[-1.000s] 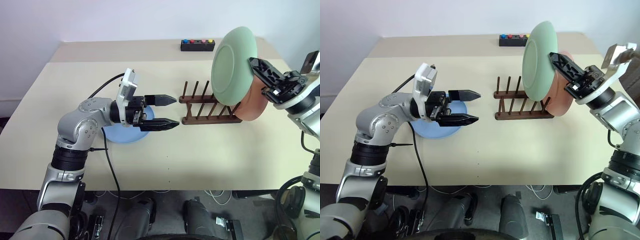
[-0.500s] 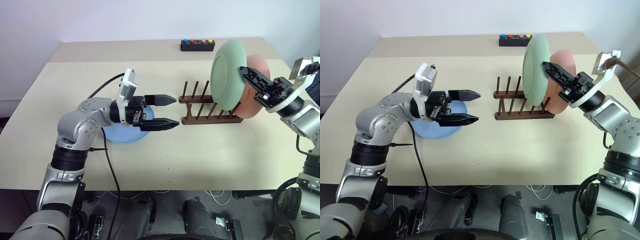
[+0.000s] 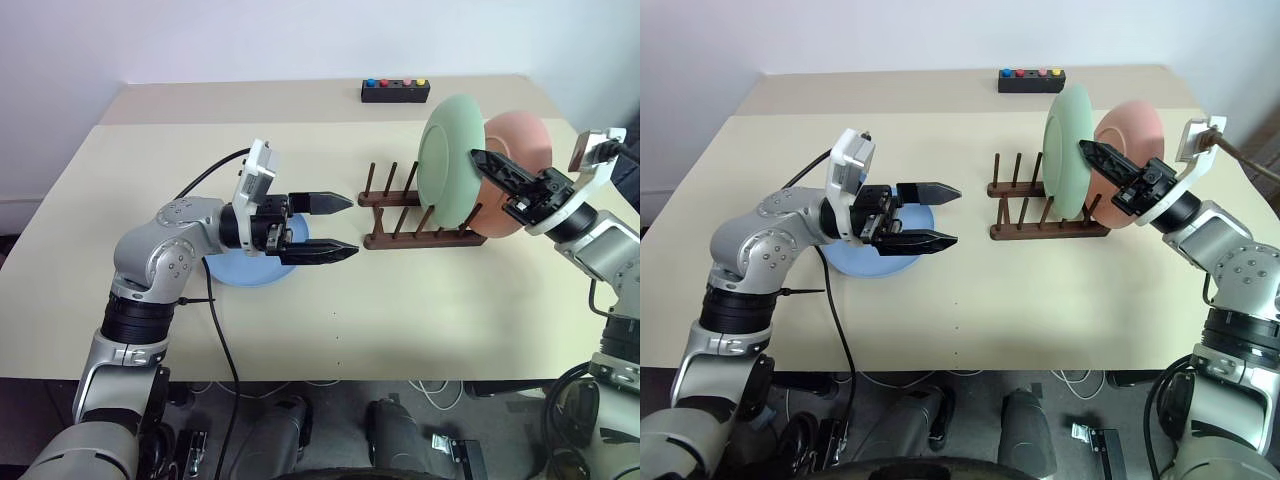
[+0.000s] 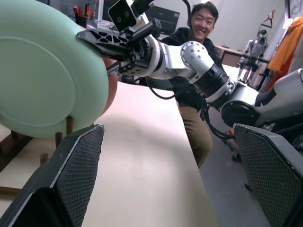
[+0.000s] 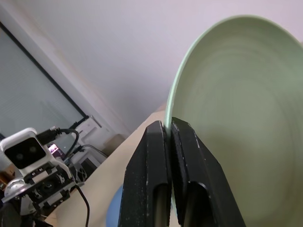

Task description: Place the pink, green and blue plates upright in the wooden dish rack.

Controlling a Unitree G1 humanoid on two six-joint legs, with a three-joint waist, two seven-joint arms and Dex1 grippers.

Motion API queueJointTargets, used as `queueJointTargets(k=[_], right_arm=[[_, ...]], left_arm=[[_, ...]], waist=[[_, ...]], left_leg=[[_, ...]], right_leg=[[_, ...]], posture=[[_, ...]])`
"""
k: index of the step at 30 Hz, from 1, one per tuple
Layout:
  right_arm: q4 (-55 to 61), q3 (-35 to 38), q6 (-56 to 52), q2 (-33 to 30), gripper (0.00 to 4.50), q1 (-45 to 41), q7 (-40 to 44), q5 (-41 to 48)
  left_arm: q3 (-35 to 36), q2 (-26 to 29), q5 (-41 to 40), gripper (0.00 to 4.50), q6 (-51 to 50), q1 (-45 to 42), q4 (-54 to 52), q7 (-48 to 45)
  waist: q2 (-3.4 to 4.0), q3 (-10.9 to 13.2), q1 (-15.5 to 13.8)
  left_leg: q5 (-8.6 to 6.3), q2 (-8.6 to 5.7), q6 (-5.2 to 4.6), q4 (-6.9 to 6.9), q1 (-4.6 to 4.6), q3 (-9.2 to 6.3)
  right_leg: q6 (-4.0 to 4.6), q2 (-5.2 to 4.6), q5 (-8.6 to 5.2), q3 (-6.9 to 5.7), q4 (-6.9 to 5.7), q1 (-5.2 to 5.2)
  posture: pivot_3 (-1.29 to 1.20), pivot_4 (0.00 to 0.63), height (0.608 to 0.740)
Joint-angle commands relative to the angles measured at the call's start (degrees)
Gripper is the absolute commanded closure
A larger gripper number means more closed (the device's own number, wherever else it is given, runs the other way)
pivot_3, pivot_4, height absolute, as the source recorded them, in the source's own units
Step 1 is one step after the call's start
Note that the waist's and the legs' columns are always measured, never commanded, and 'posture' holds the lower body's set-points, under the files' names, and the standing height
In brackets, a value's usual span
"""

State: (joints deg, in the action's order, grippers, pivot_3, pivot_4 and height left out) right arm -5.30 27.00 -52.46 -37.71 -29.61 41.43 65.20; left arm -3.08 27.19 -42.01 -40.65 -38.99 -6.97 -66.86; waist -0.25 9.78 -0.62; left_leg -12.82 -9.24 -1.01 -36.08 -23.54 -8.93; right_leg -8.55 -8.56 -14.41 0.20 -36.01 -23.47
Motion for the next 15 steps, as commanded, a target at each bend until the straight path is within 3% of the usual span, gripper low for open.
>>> queueJointTargets(k=[1,3,5,8,13,15], right_arm=[[1.68,0.12,0.58,0.13,4.41,0.23,1.51,-0.11],[1.73,0.34,-0.55,-0.04,4.41,0.43,2.59,1.00],[2.16,0.06,-0.48,-0.37,3.82,0.83,3.50,0.51],[2.54,-0.04,-0.35,-0.48,2.56,1.16,4.06,-0.06],[3.41,-0.09,1.58,-0.82,0.05,1.01,3.89,-2.32],[3.55,-0.10,2.32,-1.15,0.05,0.73,4.25,-3.02]], left_arm=[[1.45,0.70,-1.19,0.00,0.21,-0.39,-1.86,-0.01],[1.39,0.73,-1.14,0.00,0.21,-0.45,-1.76,-0.10],[1.41,0.70,-1.19,0.00,0.15,-0.54,-1.67,-0.11],[1.37,0.66,-1.20,0.00,0.15,-0.56,-1.65,-0.14],[1.27,0.51,-1.06,0.00,0.27,-0.81,-1.29,-0.21],[1.26,0.44,-1.05,0.00,0.28,-0.91,-1.15,-0.22]], waist=[[0.00,0.00,0.00],[0.00,0.00,0.01],[0.00,0.00,0.01],[0.00,0.00,0.02],[0.00,0.00,0.01],[0.00,0.00,-0.02]], left_leg=[[0.00,0.00,0.00,0.00,0.00,0.00],[0.00,0.00,0.00,0.00,0.00,0.00],[0.00,0.00,0.00,0.00,0.00,0.00],[0.00,0.00,0.00,0.00,0.00,0.00],[0.00,0.00,0.00,0.00,0.00,0.00],[0.00,0.00,0.00,-0.01,0.00,0.00]], right_leg=[[0.00,0.00,0.00,0.00,0.00,0.00],[0.00,0.00,0.00,0.00,0.00,0.00],[0.00,0.00,0.00,0.00,0.00,0.00],[0.00,0.00,0.00,0.00,0.00,0.00],[0.00,0.00,0.00,0.00,0.00,0.00],[0.00,0.00,0.00,0.00,0.00,0.00]], posture=[[0.00,0.150,0.740],[0.00,0.150,0.740],[0.00,0.150,0.740],[0.00,0.150,0.740],[0.00,0.150,0.740],[0.00,0.150,0.740]])
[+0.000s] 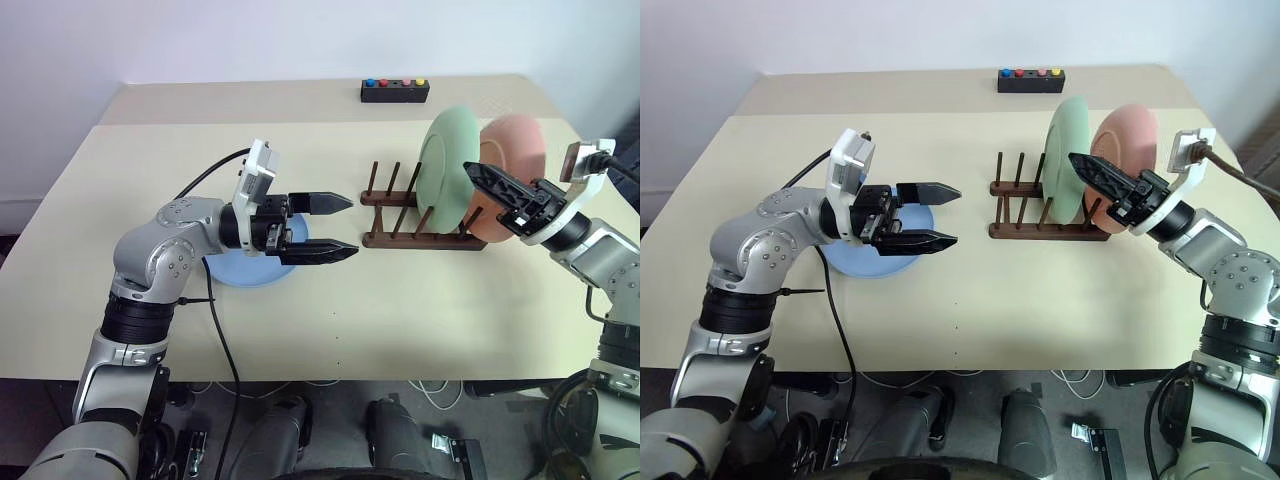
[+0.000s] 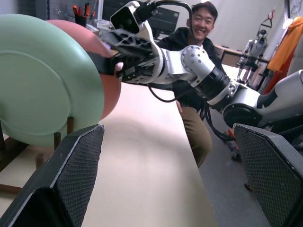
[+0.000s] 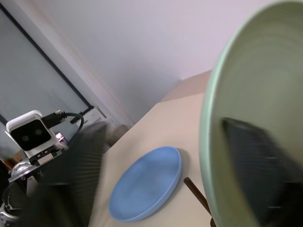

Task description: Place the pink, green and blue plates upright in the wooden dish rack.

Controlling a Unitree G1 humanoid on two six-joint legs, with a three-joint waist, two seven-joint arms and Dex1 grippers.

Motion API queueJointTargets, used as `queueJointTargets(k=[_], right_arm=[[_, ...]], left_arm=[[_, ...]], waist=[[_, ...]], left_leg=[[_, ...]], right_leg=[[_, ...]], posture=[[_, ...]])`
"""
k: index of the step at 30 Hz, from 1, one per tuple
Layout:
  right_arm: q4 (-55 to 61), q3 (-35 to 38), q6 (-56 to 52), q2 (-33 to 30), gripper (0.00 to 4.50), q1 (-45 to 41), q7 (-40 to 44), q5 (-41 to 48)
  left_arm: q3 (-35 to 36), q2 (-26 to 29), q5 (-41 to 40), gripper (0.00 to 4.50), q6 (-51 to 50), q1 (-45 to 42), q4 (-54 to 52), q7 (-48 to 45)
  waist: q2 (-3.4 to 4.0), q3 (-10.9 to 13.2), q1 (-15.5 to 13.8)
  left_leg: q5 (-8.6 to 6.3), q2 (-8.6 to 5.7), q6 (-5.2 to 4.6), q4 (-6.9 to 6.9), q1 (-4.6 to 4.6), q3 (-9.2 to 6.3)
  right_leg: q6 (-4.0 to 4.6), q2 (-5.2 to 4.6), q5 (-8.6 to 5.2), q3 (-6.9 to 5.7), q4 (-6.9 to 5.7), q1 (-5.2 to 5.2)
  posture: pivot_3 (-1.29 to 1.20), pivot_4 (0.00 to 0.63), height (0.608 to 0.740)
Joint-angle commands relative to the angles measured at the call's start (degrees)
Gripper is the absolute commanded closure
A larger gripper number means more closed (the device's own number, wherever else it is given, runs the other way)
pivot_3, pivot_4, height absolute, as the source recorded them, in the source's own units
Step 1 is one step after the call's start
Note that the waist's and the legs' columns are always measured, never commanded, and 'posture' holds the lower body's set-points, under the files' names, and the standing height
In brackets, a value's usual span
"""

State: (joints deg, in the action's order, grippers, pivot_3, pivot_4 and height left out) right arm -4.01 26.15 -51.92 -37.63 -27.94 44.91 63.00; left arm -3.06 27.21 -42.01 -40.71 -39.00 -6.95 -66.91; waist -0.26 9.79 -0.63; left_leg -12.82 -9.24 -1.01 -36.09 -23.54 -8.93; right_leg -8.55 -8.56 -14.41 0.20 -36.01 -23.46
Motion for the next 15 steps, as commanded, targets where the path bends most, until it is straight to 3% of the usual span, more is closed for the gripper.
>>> queueJointTargets(k=[1,15], right_arm=[[2.21,0.80,2.07,-1.31,0.05,-1.12,0.81,-1.11],[3.27,0.36,4.38,-3.65,0.05,-2.55,2.29,-4.50]], left_arm=[[1.22,0.40,-1.01,0.00,0.39,-0.94,-1.12,-0.17],[1.23,0.28,-0.92,0.00,0.50,-0.85,-0.97,-0.08]], waist=[[0.00,0.00,-0.01],[-0.01,0.00,0.00]], left_leg=[[0.00,0.00,0.00,0.00,0.00,0.00],[0.00,0.00,0.00,0.01,0.00,0.00]], right_leg=[[0.00,0.00,0.00,0.00,0.00,0.00],[0.00,0.00,0.00,0.00,0.00,0.00]], posture=[[0.00,0.150,0.740],[0.00,0.150,0.740]])
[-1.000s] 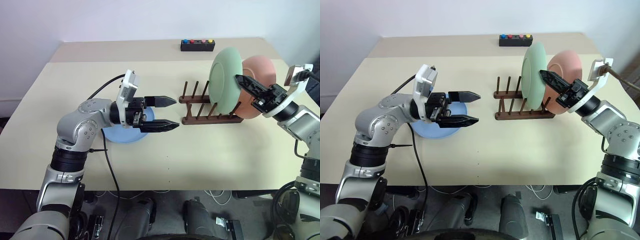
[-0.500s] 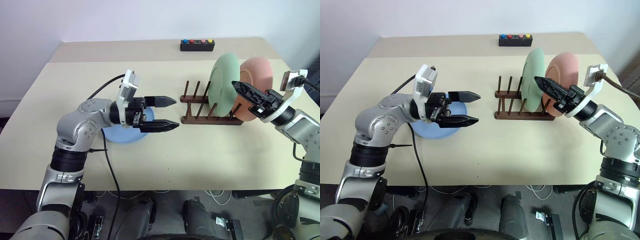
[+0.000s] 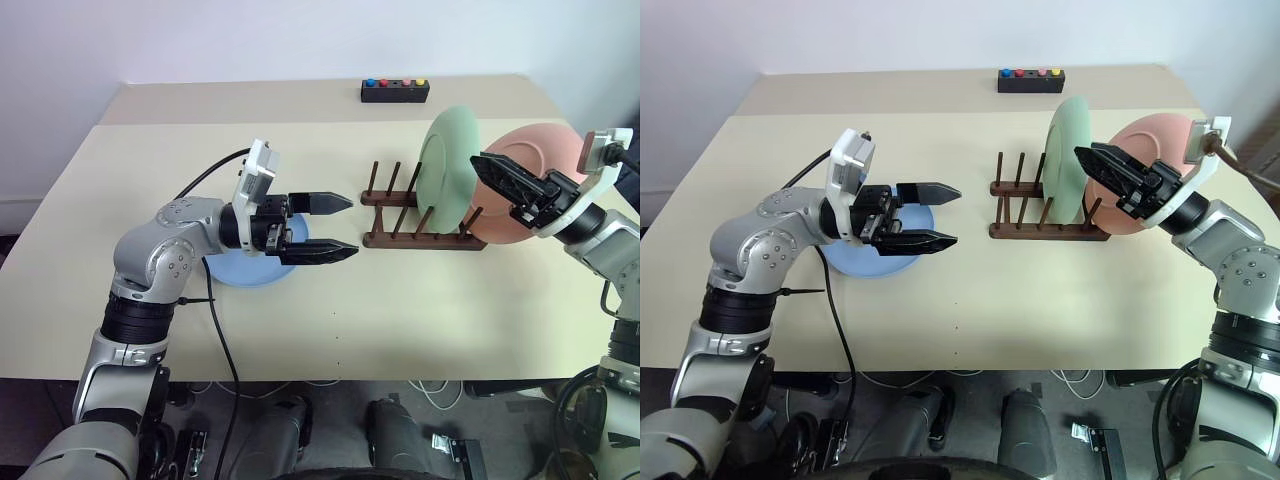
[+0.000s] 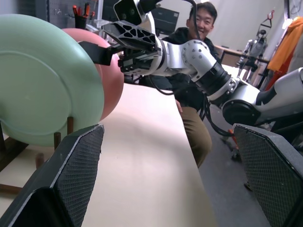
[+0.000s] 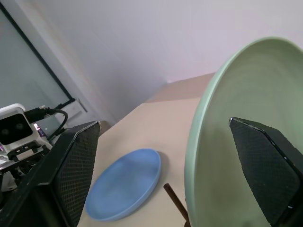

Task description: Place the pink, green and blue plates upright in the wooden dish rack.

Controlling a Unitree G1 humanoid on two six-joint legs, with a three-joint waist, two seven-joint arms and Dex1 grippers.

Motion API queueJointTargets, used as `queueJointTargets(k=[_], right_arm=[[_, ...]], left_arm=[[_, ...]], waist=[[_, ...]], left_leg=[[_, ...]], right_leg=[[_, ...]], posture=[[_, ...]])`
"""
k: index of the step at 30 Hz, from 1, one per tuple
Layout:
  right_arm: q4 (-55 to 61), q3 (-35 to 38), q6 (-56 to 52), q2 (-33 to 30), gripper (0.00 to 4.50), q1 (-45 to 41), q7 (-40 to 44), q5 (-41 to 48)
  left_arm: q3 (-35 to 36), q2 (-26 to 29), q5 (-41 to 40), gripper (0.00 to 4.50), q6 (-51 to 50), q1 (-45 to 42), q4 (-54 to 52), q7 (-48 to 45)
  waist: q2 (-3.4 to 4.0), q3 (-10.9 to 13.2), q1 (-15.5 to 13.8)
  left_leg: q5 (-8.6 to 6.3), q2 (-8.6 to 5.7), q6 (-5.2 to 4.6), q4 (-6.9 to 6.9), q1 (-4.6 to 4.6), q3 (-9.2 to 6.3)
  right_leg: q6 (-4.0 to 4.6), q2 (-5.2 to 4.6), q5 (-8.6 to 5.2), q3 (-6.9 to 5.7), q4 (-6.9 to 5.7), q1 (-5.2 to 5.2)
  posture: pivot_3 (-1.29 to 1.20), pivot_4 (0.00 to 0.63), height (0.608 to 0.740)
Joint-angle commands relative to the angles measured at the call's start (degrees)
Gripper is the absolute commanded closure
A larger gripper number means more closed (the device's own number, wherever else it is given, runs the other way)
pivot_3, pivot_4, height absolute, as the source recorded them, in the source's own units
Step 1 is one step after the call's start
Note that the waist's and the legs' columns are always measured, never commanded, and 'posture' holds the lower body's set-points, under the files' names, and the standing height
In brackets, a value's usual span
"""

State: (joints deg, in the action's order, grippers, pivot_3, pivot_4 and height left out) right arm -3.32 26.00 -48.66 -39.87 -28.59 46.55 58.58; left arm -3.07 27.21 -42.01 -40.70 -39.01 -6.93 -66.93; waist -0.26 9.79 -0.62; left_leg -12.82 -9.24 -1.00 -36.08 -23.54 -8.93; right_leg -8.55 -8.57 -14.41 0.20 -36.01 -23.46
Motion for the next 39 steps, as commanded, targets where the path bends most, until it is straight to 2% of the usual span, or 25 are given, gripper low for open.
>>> queueJointTargets(k=[1,15,22,29,36,39], right_arm=[[2.64,0.51,1.41,-1.52,0.05,-2.07,0.61,-0.35],[4.20,-1.56,12.40,-1.29,0.05,-1.39,1.51,-9.43],[4.11,-2.39,22.79,-0.61,0.05,-1.18,-0.21,-17.27],[3.51,-0.96,27.84,0.39,0.05,-1.42,-1.78,-19.09],[4.50,-0.04,28.37,0.68,0.05,-1.53,-2.18,-17.12],[7.50,0.83,25.63,0.43,0.05,0.48,-0.11,-12.78]], left_arm=[[1.17,0.27,-0.87,0.00,0.55,-0.82,-1.00,-0.08],[0.85,0.01,-0.64,0.00,0.67,-1.47,-0.18,-0.53],[0.81,-0.07,-0.53,0.00,0.72,-1.68,-0.05,-0.57],[0.64,-0.10,-0.39,0.00,0.84,-1.96,0.16,-0.72],[0.48,-0.10,-0.24,0.00,1.01,-2.06,0.34,-0.93],[0.60,0.02,-0.32,0.00,0.96,-2.07,0.26,-1.00]], waist=[[0.00,0.00,0.00],[0.00,0.00,0.02],[0.00,0.00,-0.01],[0.00,0.00,0.00],[0.00,0.00,0.01],[0.00,0.00,-0.02]], left_leg=[[0.00,0.00,0.00,0.00,0.00,0.00],[0.00,0.00,0.01,0.01,0.00,0.00],[0.00,0.00,0.01,0.00,0.00,0.00],[0.01,0.00,0.01,0.00,0.00,0.00],[0.01,0.00,0.01,0.01,0.00,-0.01],[0.01,0.00,0.01,0.01,0.00,-0.01]], right_leg=[[0.00,0.00,0.00,0.00,0.00,0.00],[0.00,0.01,0.00,0.00,0.00,0.00],[0.00,0.01,0.00,0.00,0.00,0.00],[0.00,0.02,0.00,0.00,-0.01,-0.01],[0.00,0.02,0.00,0.00,-0.01,-0.01],[0.00,0.02,0.00,0.00,-0.01,-0.01]], posture=[[0.00,0.150,0.740],[0.00,0.150,0.740],[0.00,0.150,0.740],[0.00,0.150,0.740],[0.00,0.150,0.740],[0.00,0.150,0.740]])
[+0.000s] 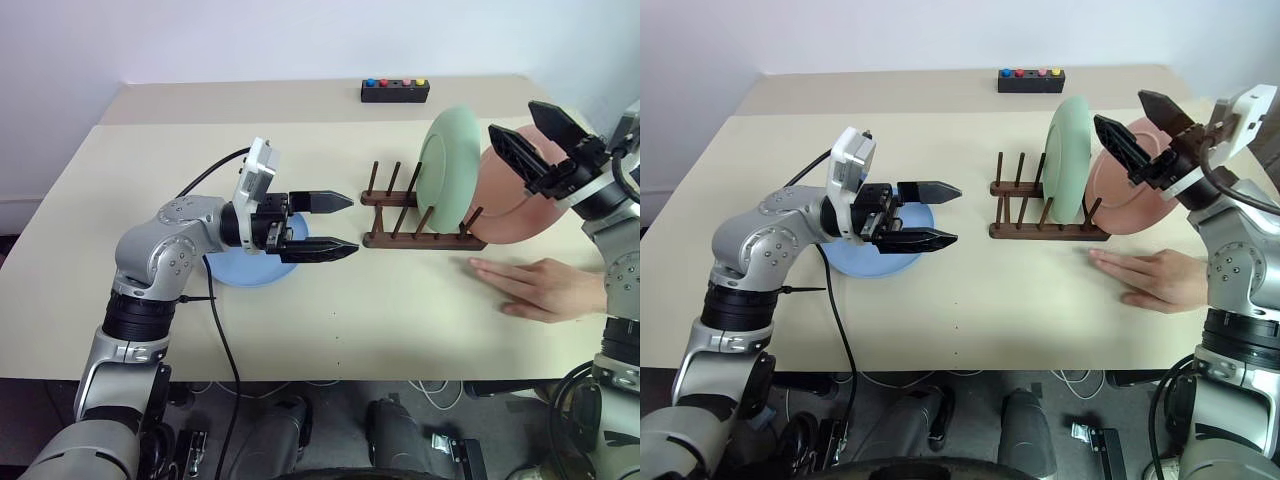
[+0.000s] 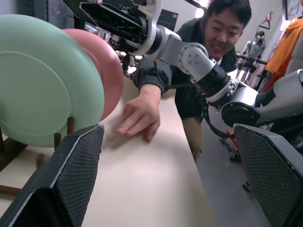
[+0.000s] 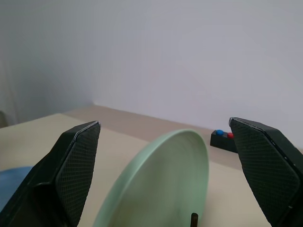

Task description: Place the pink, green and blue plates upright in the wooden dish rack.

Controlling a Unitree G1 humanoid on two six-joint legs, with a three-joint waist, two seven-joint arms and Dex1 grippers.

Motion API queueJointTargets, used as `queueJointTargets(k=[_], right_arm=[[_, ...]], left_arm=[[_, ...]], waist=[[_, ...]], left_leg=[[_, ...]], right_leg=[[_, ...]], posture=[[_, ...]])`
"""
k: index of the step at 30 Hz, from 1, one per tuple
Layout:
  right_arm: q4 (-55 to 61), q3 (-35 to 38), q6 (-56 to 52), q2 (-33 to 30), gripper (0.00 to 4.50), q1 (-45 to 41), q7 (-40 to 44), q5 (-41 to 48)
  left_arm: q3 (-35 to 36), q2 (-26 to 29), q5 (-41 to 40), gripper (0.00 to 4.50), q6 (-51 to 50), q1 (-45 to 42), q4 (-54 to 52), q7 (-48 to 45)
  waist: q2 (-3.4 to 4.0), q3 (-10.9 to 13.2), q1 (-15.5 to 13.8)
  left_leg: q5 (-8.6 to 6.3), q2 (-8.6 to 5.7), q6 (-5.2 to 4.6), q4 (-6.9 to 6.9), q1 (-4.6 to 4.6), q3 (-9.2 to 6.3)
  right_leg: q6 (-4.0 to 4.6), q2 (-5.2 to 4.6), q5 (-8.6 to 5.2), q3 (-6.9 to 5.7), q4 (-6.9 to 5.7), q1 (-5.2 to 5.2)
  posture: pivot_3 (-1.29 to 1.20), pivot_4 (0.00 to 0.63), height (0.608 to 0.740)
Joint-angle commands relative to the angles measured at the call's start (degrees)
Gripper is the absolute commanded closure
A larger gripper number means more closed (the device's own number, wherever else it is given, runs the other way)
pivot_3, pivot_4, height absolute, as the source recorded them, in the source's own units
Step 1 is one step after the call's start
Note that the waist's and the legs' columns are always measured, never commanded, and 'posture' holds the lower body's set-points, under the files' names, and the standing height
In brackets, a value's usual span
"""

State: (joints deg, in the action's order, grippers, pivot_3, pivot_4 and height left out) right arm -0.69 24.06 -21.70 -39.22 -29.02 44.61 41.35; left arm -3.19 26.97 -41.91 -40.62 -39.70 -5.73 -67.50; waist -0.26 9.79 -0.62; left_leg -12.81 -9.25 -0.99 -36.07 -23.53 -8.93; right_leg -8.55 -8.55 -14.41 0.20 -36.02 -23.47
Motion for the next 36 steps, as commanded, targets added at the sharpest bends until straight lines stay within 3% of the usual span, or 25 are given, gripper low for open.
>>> queueJointTargets(k=[1,20,36], right_arm=[[5.88,3.18,-1.93,-0.19,0.05,1.59,2.21,5.76],[14.66,8.94,-7.18,-0.99,0.05,8.28,6.07,21.30],[18.66,7.27,-7.94,-2.48,0.05,15.15,10.91,21.15]], left_arm=[[0.75,0.29,-0.43,0.00,0.88,-1.35,-0.99,-0.46],[0.59,0.38,0.13,0.00,1.51,-1.74,-0.12,-1.45],[0.34,0.77,0.45,0.00,1.93,-2.38,0.61,-1.86]], waist=[[0.00,0.00,-0.02],[0.00,0.00,-0.02],[-0.01,0.00,-0.09]], left_leg=[[0.00,0.00,0.00,0.01,0.00,-0.01],[0.00,0.00,-0.01,0.00,0.00,-0.03],[-0.01,0.01,-0.01,0.00,0.00,-0.02]], right_leg=[[0.00,0.00,0.00,0.00,0.00,0.00],[0.00,-0.01,0.00,0.00,0.01,0.01],[0.01,-0.02,-0.01,0.00,0.01,0.01]], posture=[[0.00,0.150,0.740],[0.00,0.150,0.740],[0.00,0.150,0.740]])
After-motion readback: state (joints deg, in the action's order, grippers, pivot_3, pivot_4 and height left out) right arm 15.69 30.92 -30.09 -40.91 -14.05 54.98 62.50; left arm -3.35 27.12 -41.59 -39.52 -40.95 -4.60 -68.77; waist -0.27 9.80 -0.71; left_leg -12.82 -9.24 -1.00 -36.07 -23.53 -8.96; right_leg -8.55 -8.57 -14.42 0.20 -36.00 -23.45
